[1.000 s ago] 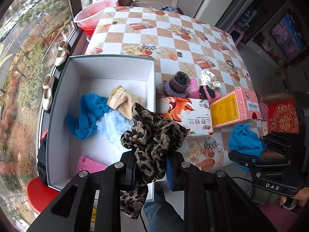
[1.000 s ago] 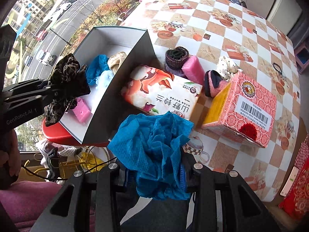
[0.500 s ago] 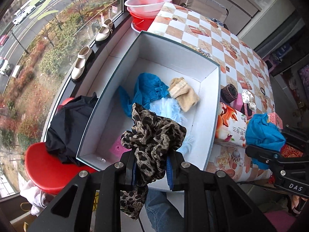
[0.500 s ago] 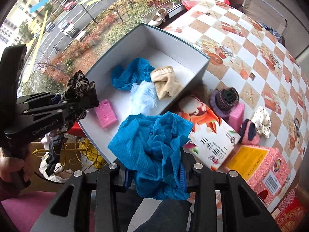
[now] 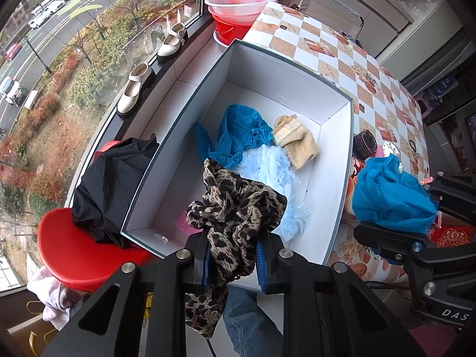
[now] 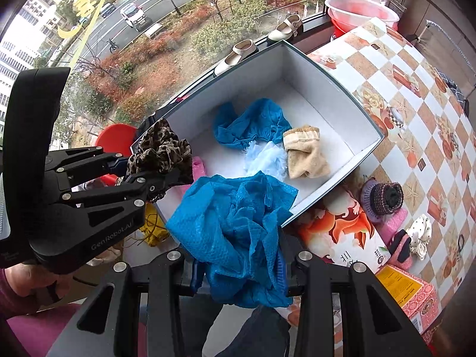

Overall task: Organize soft objects
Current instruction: 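Carry the leopard scrunchie to the white box while the right tool carries the blue cloth, then open the left tool over the box while the right tool releases the blue cloth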

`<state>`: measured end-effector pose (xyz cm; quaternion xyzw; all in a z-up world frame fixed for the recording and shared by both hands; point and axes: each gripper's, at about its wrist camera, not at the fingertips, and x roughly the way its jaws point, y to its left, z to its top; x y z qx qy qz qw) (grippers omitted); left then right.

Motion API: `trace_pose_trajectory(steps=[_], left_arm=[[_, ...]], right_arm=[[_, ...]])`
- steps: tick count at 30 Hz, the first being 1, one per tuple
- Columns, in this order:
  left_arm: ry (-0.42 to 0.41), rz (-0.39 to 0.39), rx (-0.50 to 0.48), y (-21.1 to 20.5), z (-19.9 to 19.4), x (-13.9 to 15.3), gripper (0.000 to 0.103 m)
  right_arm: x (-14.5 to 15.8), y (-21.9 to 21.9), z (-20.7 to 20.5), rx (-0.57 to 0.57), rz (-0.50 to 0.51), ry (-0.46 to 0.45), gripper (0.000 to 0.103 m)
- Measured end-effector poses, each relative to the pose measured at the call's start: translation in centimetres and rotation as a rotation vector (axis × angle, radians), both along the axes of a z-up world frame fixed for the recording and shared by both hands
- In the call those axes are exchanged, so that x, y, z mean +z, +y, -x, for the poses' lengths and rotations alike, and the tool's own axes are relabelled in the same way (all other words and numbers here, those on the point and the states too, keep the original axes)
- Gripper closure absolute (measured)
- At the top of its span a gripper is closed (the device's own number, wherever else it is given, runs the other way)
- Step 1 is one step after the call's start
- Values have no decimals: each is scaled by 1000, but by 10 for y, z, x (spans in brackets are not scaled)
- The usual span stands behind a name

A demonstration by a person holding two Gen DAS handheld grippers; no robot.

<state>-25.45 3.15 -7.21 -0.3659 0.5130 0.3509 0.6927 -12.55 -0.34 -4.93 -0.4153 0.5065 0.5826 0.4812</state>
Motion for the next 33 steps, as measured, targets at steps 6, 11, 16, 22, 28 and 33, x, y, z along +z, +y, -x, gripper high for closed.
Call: trace_pose_trajectory(steps=[6, 11, 16, 22, 28, 33], left_arm=[[-1, 3, -5, 2, -4, -1, 78], [2, 4, -18, 4, -6, -1, 78], [4, 11, -21, 4, -9, -3, 78], [6, 11, -22, 5, -9, -5, 78], [12, 10, -21, 7, -9, -8, 78], [11, 12, -19, 7, -9, -8, 78]], right_arm=[[1, 7, -3, 3, 0, -2, 64], [2, 8, -3, 3, 1, -1, 64], [-1, 12, -5, 6, 7, -3, 64], [-5, 16, -6, 10, 12, -5, 64], [-6, 21, -8, 13, 12, -7, 64], [-7, 26, -9, 18, 17, -6, 64]])
